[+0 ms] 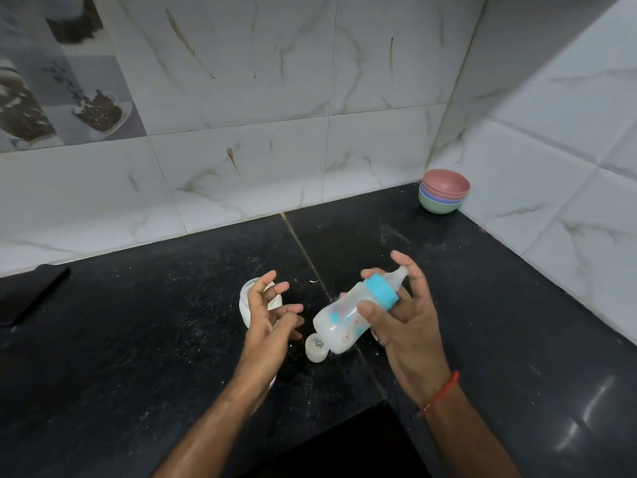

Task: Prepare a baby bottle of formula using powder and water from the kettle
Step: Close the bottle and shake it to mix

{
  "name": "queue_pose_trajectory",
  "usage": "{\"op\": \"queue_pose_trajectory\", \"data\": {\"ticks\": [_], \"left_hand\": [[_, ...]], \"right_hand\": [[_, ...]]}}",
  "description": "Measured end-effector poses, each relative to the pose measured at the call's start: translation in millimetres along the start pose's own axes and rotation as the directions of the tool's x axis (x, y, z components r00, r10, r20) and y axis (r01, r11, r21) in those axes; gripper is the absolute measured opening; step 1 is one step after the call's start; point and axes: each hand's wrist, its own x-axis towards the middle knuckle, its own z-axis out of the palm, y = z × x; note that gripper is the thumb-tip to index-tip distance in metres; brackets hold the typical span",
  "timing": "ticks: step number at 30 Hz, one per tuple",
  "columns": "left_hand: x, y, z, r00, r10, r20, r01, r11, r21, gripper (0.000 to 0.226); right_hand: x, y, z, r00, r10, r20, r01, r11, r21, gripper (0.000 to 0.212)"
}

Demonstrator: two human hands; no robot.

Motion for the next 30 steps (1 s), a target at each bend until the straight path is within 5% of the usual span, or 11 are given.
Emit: {"op": "queue_pose_trajectory", "data": {"ticks": [4, 8, 13, 17, 21, 25, 30], "left_hand": [[1, 0, -2, 0.999, -0.007, -0.043, 0.008, 0.999, 0.031, 0.061], [0, -3, -4, 1.000, -0.026, -0.006, 0.027, 0.997, 0.073, 0.055], [2, -3, -4, 0.999, -0.051, 0.003, 0.051, 0.993, 0.105, 0.052], [3, -4, 0, 0.995, -0.087, 0.047, 0.079, 0.985, 0.151, 0.051], [7, -5, -1, 0.995, -0.090, 0.048, 0.081, 0.982, 0.170, 0.050], [9, -8, 2, 0.992, -0.105, 0.068, 0.090, 0.977, 0.193, 0.049], [14, -4, 4, 0.995, -0.080, 0.065, 0.066, 0.979, 0.192, 0.046]], "right_hand": [[15, -13, -7, 0.926, -0.062, -0.372, 0.193, 0.926, 0.324, 0.071], [8, -9, 5, 0.979, -0.064, -0.194, 0.090, 0.987, 0.132, 0.087], [20, -13, -11, 0.911, -0.115, -0.397, 0.248, 0.921, 0.302, 0.068], [7, -6, 2, 0.992, -0.068, -0.105, 0.084, 0.983, 0.162, 0.079], [24, -14, -12, 0.913, -0.100, -0.397, 0.240, 0.916, 0.321, 0.072], [16, -8, -3, 0.988, -0.064, -0.143, 0.094, 0.972, 0.215, 0.077], [26, -7, -13, 0.944, -0.097, -0.315, 0.201, 0.927, 0.316, 0.063]]}}
